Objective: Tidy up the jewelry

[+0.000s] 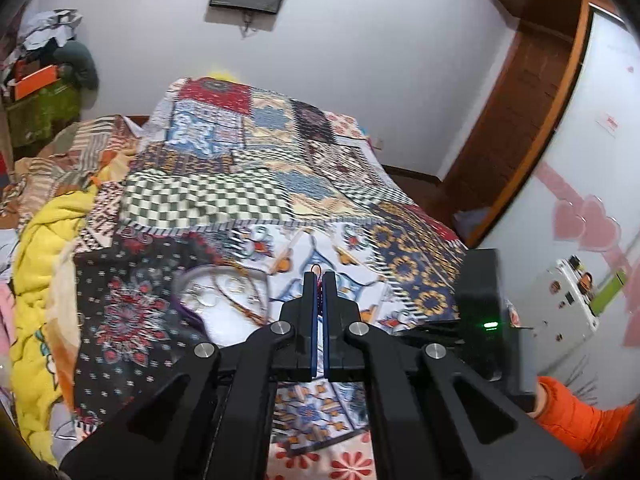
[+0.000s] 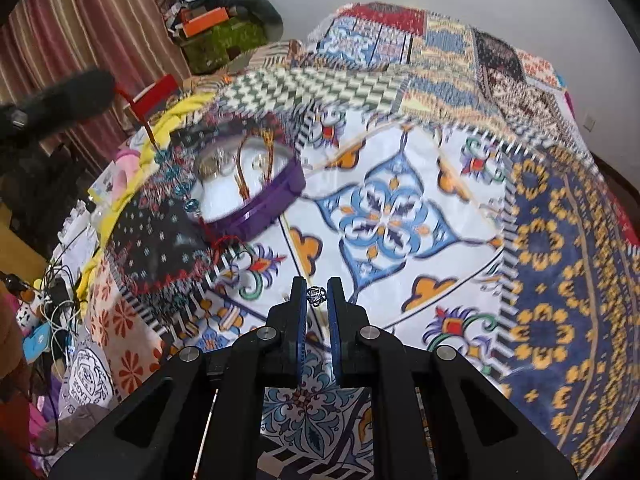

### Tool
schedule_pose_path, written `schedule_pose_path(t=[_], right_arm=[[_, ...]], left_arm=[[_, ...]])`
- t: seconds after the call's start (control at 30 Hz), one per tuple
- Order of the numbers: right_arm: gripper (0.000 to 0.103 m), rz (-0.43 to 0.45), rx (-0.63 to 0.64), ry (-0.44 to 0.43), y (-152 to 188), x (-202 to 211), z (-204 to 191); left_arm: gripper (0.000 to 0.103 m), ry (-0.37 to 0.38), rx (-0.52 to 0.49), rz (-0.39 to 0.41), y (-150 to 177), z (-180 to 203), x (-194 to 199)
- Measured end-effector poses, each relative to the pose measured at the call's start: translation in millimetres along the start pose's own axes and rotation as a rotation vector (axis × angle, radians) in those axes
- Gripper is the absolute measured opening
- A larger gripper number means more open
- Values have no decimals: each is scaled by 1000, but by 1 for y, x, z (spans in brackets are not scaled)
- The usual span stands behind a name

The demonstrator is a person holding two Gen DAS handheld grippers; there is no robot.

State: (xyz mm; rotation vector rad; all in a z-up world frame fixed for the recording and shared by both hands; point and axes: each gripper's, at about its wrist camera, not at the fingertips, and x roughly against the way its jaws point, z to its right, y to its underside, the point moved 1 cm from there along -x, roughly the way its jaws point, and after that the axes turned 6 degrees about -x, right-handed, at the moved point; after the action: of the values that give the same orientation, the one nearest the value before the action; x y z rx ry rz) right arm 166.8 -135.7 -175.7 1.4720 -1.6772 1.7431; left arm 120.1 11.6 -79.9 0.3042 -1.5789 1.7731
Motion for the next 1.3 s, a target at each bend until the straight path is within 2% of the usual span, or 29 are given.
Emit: schedule_pose_path(t=[0.4, 0.73, 1.07, 1.3], right_arm=[[9, 118, 34, -3, -36, 29, -10], [9, 196, 81, -45, -67, 38, -34], [9, 203, 101, -79, -77, 30, -48], [9, 174, 95, -85, -76, 17, -47]], left_arm=[[0, -70, 44, 48, -10, -38, 12], [0, -82, 38, 99, -31, -49, 14], [0, -37, 35, 149, -49, -49, 12], [0, -44, 38, 92, -41, -52, -11]])
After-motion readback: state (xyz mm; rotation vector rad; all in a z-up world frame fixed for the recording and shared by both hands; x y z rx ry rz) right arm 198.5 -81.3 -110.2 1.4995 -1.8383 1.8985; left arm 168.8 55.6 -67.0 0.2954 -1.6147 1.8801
